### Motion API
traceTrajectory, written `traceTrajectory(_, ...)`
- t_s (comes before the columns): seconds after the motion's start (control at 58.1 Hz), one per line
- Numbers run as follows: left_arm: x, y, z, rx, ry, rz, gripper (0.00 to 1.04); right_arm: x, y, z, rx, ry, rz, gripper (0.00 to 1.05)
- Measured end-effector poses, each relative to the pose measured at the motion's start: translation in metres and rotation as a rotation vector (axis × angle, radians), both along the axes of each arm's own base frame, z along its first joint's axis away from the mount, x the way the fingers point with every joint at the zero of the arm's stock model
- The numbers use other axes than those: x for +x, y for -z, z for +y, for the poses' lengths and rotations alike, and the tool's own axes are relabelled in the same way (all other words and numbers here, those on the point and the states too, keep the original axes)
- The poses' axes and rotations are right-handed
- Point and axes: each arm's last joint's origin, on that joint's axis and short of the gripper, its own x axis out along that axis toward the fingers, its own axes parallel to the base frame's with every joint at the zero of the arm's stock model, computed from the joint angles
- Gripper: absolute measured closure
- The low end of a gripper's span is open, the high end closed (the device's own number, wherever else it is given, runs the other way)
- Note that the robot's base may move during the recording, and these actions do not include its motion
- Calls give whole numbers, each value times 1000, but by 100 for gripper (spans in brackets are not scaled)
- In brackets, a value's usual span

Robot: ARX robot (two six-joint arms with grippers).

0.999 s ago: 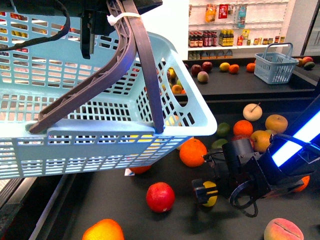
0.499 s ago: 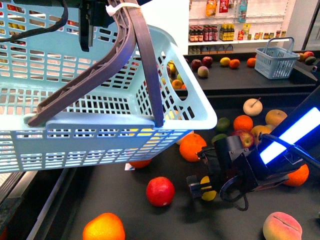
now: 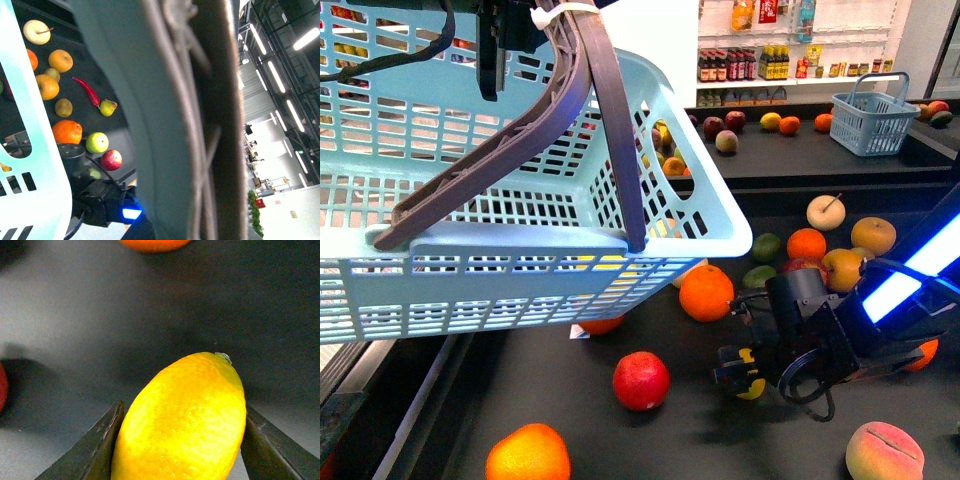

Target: Pick lemon from shelf

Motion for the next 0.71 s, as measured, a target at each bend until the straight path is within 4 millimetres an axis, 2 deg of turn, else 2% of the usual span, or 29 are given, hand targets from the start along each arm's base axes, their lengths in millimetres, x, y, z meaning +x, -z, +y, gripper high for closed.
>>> traceTrajectory(0.155,0,0,0,0,0,0,99,0,-52,-26,41,36,-110,47)
traceTrajectory(0.224,0,0,0,0,0,0,99,-5,-89,-41,97,51,-180,47)
traceTrajectory(0.241,0,0,0,0,0,0,99,-7,-104,-46,117,55,-207,47)
traceTrajectory(0.327,0,0,0,0,0,0,99,-18,-161,-52,210,52,-295,47)
traceTrajectory(0.344,0,0,0,0,0,0,99,-22,-176,-52,238,44,-317,47)
traceTrajectory(0.413,0,0,0,0,0,0,99,-33,-216,-44,316,-4,-378,47)
traceTrajectory(0.482,0,0,0,0,0,0,99,-42,-247,-34,388,-42,-419,47)
traceTrajectory(0.585,0,0,0,0,0,0,99,-53,-276,-18,458,-100,-449,47)
traceTrajectory(0.706,0,0,0,0,0,0,99,-63,-291,2,508,-156,-445,47)
